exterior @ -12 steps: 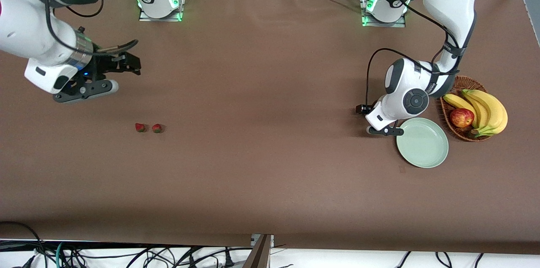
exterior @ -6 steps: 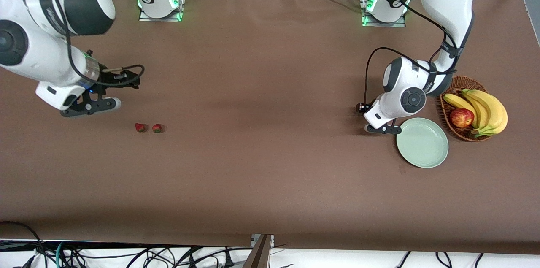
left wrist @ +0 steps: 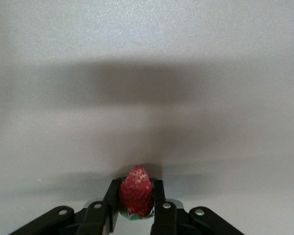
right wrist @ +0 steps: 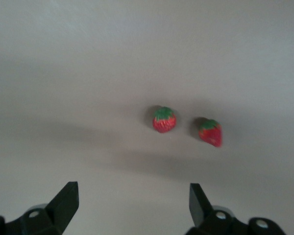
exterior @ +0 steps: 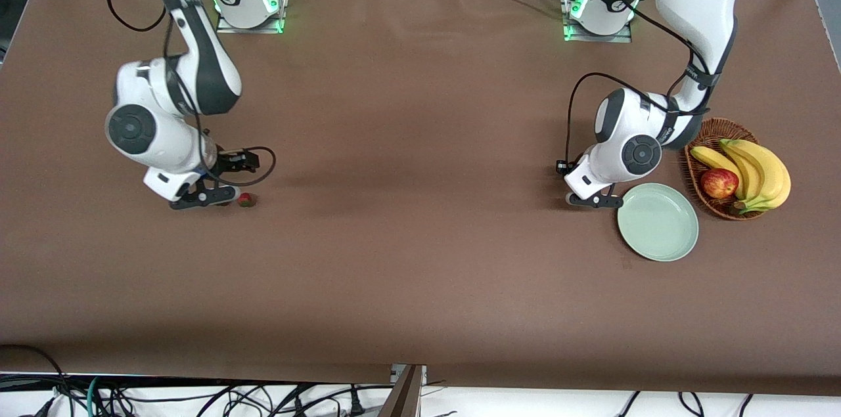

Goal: Collect all strawberries into plate
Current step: 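Carry the strawberry over the plate while the right gripper reaches strawberries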

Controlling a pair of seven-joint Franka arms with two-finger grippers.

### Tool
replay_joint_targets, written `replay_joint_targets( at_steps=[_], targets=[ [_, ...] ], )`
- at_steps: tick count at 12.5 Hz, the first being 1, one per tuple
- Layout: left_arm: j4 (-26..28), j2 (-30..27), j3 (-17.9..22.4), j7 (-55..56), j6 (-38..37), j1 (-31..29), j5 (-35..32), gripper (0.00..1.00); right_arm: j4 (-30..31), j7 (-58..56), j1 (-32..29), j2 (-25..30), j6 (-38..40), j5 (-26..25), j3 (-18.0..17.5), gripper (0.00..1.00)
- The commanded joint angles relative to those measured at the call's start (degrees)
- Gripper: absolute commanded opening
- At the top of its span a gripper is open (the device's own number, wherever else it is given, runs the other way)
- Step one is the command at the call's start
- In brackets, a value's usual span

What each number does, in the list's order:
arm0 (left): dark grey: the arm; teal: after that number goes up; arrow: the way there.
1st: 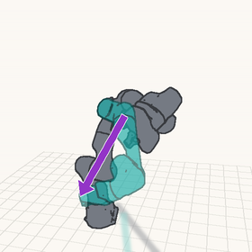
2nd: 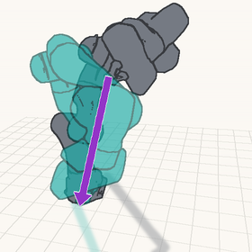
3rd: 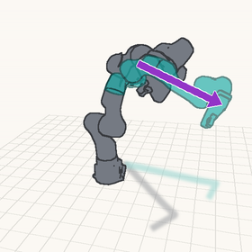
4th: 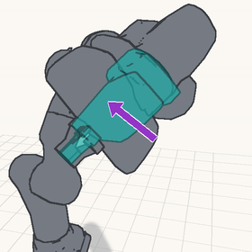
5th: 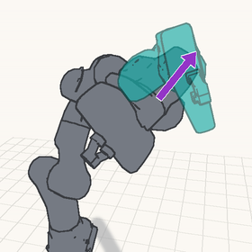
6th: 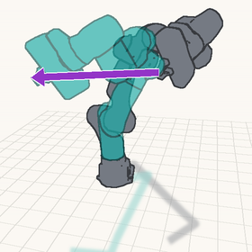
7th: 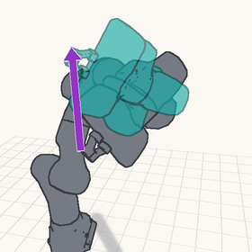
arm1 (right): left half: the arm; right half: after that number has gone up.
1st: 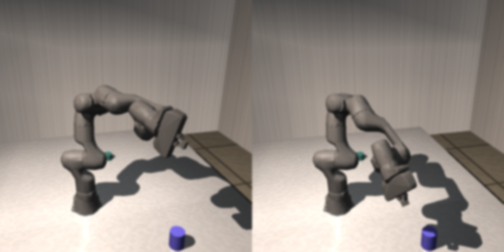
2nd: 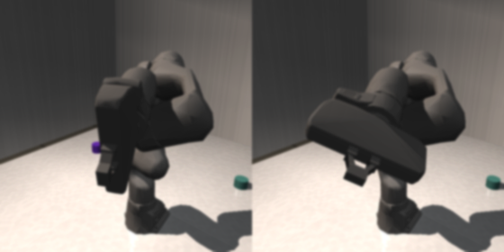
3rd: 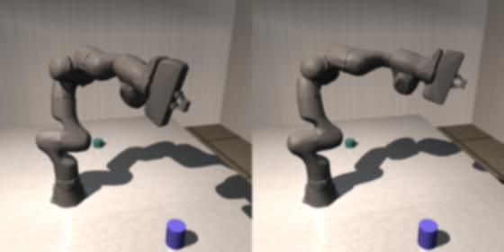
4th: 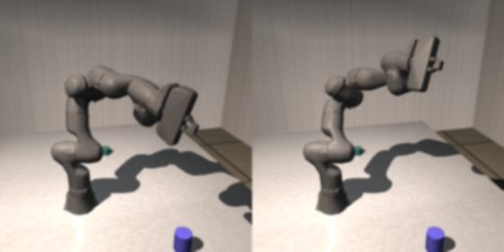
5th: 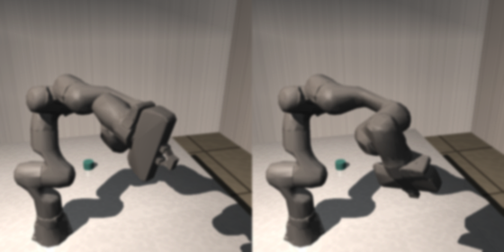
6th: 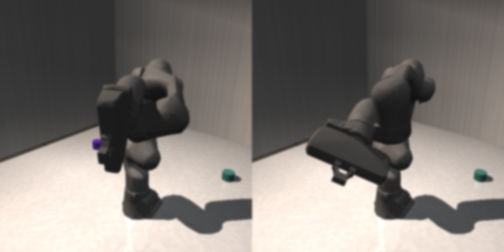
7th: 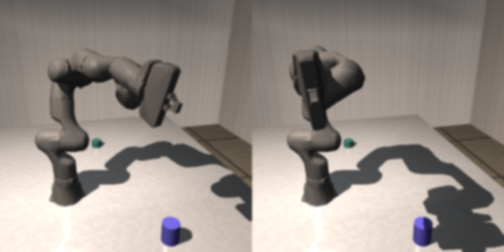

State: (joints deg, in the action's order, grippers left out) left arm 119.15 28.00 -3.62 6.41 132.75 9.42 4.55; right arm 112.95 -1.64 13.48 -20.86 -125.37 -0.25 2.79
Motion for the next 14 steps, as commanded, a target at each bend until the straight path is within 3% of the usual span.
replay_joint_targets(
  at_steps=[1,6,11,13,14],
  targets=[
    [0.48,-1.98,-0.16,-0.34,0.06,-0.8,-0.77,0.01,0.6,0.06,-0.3,-4.53,-5.12,-0.28,-0.42,0.97],
    [-10.24,-1.81,0.36,-9.9,-7.23,-6.33,-0.95,0.0,0.17,-1.0,-0.74,-8.05,-7.51,-0.36,-0.51,0.9],
    [-11.13,-0.23,4.67,-27.84,-6.1,-11.43,-0.77,0.01,-2.55,-5.12,-1.88,-10.51,-10.14,-0.37,-0.24,0.88],
    [-11.05,1.52,5.03,-30.66,-1.99,-13.98,-0.77,0.07,-3.96,-7.41,-3.02,-12.19,-10.94,-0.28,-0.33,0.86],
    [-10.96,1.79,5.11,-30.85,0.29,-14.25,-0.77,0.17,-4.06,-7.41,-3.11,-12.1,-10.86,-0.28,-0.33,0.84]
  ],
)
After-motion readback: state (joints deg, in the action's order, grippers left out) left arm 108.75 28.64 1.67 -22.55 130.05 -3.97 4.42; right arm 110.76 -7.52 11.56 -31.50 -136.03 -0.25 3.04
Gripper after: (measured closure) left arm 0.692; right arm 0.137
